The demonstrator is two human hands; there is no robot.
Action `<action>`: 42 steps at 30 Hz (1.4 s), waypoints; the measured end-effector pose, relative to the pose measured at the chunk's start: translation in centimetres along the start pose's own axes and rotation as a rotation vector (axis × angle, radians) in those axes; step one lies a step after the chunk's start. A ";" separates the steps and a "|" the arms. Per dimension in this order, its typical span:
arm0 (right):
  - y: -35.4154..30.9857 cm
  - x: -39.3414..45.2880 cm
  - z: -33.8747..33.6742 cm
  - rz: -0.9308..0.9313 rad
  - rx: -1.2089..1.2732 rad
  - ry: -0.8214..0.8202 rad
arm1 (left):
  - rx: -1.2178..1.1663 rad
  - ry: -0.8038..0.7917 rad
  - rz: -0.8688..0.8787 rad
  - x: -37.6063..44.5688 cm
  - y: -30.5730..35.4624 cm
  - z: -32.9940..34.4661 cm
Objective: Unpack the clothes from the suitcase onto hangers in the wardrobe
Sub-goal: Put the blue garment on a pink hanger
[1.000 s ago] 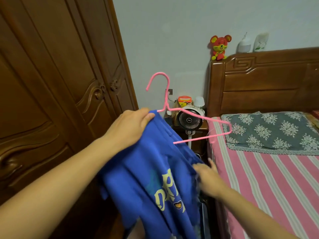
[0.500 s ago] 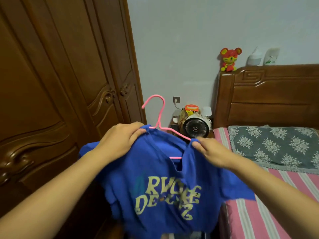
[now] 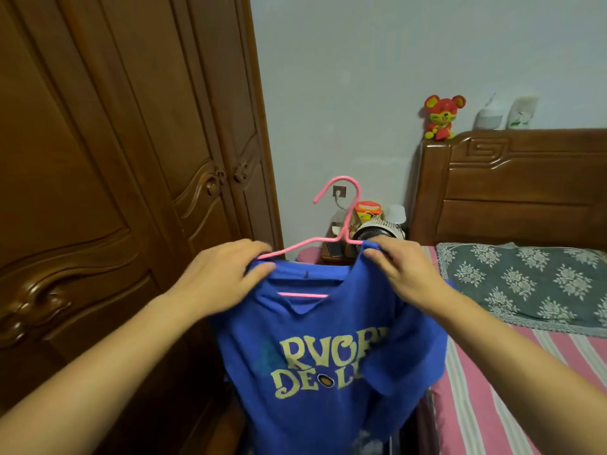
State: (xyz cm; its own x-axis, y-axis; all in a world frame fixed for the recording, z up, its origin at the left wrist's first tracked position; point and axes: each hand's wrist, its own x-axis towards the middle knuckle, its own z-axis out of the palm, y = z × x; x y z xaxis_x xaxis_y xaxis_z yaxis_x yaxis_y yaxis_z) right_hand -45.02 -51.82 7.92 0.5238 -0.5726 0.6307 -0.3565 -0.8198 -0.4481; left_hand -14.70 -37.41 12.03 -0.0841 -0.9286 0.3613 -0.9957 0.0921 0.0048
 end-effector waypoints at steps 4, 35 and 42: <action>-0.5 1.1 0.3 -0.081 -0.029 0.006 | -0.085 -0.007 0.013 1.7 2.1 0.9; -2.0 2.8 5.0 -0.227 -0.282 -0.213 | 0.088 0.160 -0.217 -4.4 -4.2 -1.1; -3.4 5.1 6.8 -0.293 -0.475 -0.102 | 0.124 -0.318 -0.224 -6.1 -6.9 -5.0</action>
State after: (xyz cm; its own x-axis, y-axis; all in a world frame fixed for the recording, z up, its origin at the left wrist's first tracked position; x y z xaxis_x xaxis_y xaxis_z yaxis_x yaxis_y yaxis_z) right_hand -35.85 -51.84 8.34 0.7167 -0.3363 0.6109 -0.4820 -0.8720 0.0853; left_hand -7.15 -30.61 14.42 0.1469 -0.9875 0.0572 -0.9862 -0.1507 -0.0689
